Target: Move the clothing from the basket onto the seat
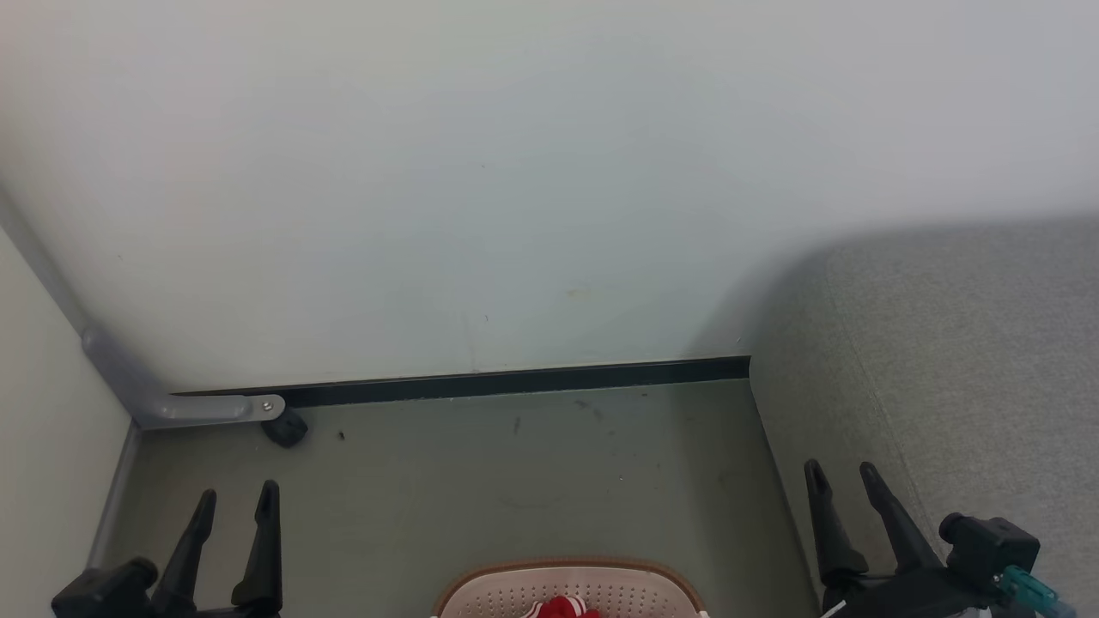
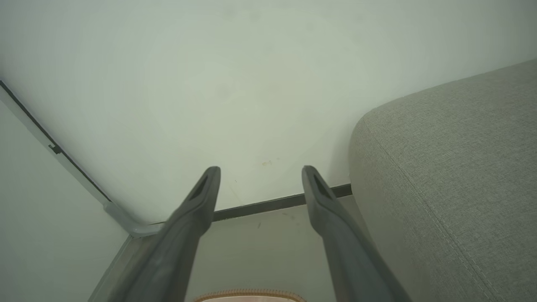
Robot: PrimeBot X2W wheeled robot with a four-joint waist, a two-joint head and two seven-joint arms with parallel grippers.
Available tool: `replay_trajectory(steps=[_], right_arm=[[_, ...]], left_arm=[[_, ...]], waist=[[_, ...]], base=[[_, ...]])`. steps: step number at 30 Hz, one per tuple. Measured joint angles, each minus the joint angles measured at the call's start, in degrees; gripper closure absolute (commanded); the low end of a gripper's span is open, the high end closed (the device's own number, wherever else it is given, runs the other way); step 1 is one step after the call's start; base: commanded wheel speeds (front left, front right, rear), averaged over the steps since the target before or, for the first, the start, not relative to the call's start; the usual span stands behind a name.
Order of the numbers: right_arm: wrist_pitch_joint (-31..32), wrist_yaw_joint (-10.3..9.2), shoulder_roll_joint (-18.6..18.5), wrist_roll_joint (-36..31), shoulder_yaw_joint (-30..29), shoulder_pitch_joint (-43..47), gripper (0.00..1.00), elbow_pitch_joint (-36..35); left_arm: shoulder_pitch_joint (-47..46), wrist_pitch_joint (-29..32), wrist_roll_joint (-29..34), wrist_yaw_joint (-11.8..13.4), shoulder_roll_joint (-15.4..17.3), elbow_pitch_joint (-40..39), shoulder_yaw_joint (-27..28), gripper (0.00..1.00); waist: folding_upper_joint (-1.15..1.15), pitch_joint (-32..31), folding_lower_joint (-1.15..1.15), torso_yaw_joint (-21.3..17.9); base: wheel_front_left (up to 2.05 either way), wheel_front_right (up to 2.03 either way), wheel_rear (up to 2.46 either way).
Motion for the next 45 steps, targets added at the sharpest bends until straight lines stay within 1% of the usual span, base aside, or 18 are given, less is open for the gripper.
replay_trajectory(steps=[2,8,14,24,26,33,45], right_arm=[[-0.3,-0.03,-0.1,-1.7,0.5,-0.1,0.0,0.0],[-1.7,-0.93,-0.3,-5.7,1.3,-1.0,0.0,-0.3],[-2.7,-1.24,-0.5,-9.6,2.3,-1.1,0.0,-0.4],[-2.7,-1.36,-0.4,-9.8,1.0,-1.1,0.0,-0.5],[-2.8,-1.35,-0.3,-9.8,0.8,-1.1,0.0,-0.6],[-2.8,-1.35,0.0,-9.8,0.0,-1.0,0.0,-1.0],[-2.8,-1.09,1.8,-10.4,-1.2,-0.9,0.0,-2.1]], left_arm=[[0.0,-0.3,1.5,0.0,0.0,-0.1,-0.1,0.0],[-0.1,-1.8,5.5,0.0,0.4,-0.3,-0.2,0.0],[-0.6,-2.9,9.4,0.0,0.7,-0.4,-0.3,0.0],[-0.8,-2.9,9.5,-0.1,0.2,-0.2,0.4,0.0],[-0.8,-2.9,9.5,-0.6,0.1,-0.1,0.7,0.0],[-0.8,-2.9,9.5,-0.8,-0.2,0.4,1.4,0.0],[-0.8,-2.9,9.4,-1.6,-0.5,1.0,1.8,0.0]], waist=[[0.0,0.0,0.0,0.0],[0.0,0.1,0.0,-0.1],[0.0,0.2,-0.01,-0.2],[0.0,0.2,-0.01,-0.2],[0.0,0.3,-0.01,-0.3],[0.0,0.6,-0.01,-0.3],[0.0,2.5,0.0,-1.0]], base=[[0.0,0.0,0.0],[0.0,0.0,0.0],[0.0,0.0,0.0],[0.0,0.0,0.0],[0.0,0.0,0.0],[0.0,0.0,0.0],[0.0,0.0,0.0]])
